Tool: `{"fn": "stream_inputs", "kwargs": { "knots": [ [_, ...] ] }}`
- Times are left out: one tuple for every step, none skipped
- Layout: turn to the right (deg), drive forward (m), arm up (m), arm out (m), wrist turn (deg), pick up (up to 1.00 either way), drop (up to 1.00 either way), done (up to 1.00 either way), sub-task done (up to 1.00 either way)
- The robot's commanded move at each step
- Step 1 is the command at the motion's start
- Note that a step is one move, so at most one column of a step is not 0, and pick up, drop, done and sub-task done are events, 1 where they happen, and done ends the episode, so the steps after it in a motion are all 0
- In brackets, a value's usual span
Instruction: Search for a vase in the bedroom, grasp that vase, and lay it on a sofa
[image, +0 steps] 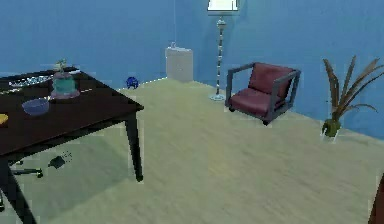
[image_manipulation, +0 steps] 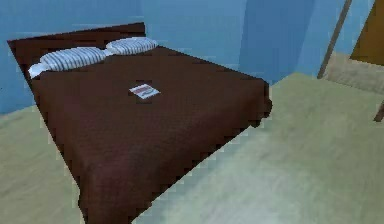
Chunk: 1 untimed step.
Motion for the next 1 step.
{"fn": "stream_inputs", "kwargs": {
  "knots": [
    [45.0,0.0,0.0,0.0,0.0,0.0,0.0,0.0,0.0]
  ]
}}
